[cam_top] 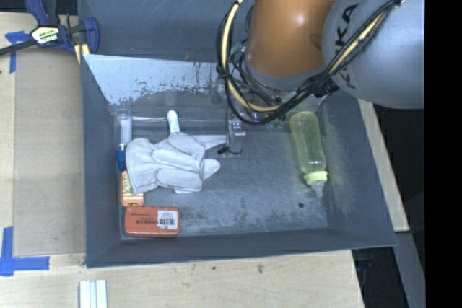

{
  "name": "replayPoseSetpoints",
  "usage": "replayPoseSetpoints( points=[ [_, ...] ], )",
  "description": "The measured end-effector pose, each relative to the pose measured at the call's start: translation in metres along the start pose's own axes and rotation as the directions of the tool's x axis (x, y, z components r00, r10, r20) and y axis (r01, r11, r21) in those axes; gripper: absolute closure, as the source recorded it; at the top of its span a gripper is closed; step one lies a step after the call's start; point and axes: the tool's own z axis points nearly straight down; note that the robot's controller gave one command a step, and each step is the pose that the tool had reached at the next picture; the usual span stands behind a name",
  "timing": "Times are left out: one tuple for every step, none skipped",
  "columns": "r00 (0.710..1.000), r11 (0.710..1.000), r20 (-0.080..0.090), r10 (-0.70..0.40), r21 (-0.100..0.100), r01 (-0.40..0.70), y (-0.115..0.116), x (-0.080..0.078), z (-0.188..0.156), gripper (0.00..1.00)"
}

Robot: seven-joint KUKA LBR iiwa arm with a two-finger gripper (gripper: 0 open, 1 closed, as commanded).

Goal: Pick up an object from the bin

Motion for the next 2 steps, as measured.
replayPoseSetpoints(
  points=[
    [0.999, 0.999, -0.006, -0.053, -0.001, 0.053, 0.022, 0.016, 0.040, 0.00],
    [0.997, 0.997, -0.010, -0.076, 0.000, 0.076, 0.021, 0.021, 0.056, 0.00]
  ],
)
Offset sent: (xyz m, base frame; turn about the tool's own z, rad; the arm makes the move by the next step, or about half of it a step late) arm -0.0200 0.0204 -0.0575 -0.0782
